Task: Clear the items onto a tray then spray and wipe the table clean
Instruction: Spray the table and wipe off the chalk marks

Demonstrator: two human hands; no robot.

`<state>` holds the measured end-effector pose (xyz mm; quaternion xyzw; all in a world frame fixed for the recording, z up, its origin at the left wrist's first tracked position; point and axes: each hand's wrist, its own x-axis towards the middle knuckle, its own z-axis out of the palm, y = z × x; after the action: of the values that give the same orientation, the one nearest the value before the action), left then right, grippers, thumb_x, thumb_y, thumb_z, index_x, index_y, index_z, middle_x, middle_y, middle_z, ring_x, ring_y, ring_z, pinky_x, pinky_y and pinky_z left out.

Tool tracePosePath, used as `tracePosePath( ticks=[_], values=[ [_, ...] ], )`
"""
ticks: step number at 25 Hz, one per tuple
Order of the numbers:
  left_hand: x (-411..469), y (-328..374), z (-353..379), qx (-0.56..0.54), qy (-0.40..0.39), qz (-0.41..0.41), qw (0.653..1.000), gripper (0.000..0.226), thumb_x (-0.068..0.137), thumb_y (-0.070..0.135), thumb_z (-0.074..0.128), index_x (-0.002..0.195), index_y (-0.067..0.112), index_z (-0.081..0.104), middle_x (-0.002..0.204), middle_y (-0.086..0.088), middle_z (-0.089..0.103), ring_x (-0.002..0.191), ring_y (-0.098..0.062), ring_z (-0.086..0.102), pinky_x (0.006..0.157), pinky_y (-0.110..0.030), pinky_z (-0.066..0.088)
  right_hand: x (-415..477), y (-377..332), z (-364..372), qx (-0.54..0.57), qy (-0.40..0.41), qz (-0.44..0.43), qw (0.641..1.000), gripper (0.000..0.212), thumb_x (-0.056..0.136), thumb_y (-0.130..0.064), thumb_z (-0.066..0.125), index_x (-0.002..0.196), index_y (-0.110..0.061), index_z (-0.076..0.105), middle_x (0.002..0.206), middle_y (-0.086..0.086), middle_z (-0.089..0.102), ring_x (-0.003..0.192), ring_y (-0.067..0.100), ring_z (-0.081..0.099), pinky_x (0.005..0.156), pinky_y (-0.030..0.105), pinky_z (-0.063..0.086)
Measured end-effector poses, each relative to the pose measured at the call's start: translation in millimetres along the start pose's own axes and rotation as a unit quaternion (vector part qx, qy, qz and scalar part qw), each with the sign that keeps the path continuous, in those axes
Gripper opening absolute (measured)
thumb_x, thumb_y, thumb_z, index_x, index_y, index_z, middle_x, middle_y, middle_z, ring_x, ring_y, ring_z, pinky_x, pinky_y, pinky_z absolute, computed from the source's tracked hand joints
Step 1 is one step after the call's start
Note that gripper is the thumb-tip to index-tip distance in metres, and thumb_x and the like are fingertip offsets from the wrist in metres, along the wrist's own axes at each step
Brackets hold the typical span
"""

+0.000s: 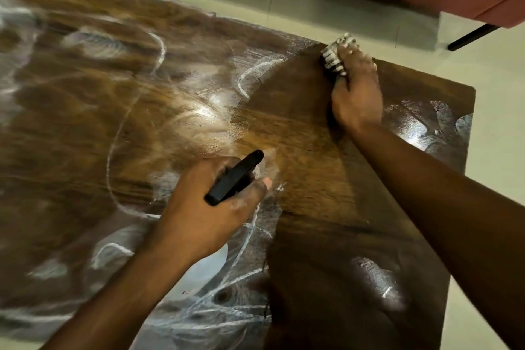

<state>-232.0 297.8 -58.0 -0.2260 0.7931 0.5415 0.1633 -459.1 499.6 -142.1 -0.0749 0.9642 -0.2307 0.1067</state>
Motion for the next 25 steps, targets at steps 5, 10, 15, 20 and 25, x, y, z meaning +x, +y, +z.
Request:
tracePosePath(
  ticks=[5, 10, 15, 20, 25],
  values=[
    [-17, -11, 5, 0.011, -0.035, -0.021, 0.999, 0.061, 0.091, 0.052, 0.076, 0.064, 0.003, 0.052, 0.053, -0.022, 0.051, 0.045, -0.039, 0.050, 0.048, -0.048, 0.047, -122, -12, 34, -0.073, -0.155, -0.253, 0.952, 0.066, 0.104, -0.021, 0.049, 0.166, -0.036, 0.032, 0.177, -0.002, 0.024, 0.165, 0.025, 0.010, 0.134, 0.046, 0.007],
    [-34, -26, 3, 0.001, -0.065, -0.022, 0.998, 0.055, 0.096, 0.044, 0.078, 0.066, 0.007, 0.052, 0.056, -0.023, 0.050, 0.048, -0.042, 0.052, 0.050, -0.055, 0.049, -127, 48, 2, -0.189, -0.209, -0.452, 0.846, 0.061, 0.106, -0.026, 0.050, 0.165, -0.031, 0.038, 0.174, 0.000, 0.032, 0.163, 0.028, 0.024, 0.132, 0.045, 0.022],
    [-51, -36, 0, 0.005, -0.059, -0.026, 0.998, 0.054, 0.095, 0.052, 0.077, 0.068, 0.012, 0.053, 0.059, -0.019, 0.052, 0.055, -0.042, 0.054, 0.051, -0.047, 0.045, -116, 9, 24, 0.006, 0.021, 0.023, 0.999, 0.065, 0.104, -0.014, 0.048, 0.166, -0.033, 0.036, 0.175, -0.002, 0.030, 0.164, 0.023, 0.018, 0.134, 0.047, 0.019],
    [-62, -42, 0, 0.017, -0.059, -0.028, 0.998, 0.062, 0.091, 0.062, 0.073, 0.054, 0.023, 0.043, 0.044, 0.004, 0.038, 0.040, -0.009, 0.034, 0.047, -0.026, 0.032, -243, -4, 64, -0.078, -0.168, -0.274, 0.944, 0.075, 0.105, -0.026, 0.054, 0.167, -0.041, 0.014, 0.177, -0.005, 0.024, 0.166, 0.023, 0.008, 0.129, 0.056, 0.028],
    [-84, -60, 0, 0.040, -0.092, -0.028, 0.995, 0.058, 0.093, 0.055, 0.075, 0.059, 0.019, 0.044, 0.047, 0.004, 0.039, 0.042, -0.021, 0.040, 0.052, -0.036, 0.036, -256, 67, 27, -0.227, -0.289, -0.550, 0.750, 0.105, 0.084, -0.047, 0.075, 0.171, -0.029, 0.019, 0.179, 0.001, 0.019, 0.166, 0.028, 0.010, 0.131, 0.052, 0.024]
  ],
)
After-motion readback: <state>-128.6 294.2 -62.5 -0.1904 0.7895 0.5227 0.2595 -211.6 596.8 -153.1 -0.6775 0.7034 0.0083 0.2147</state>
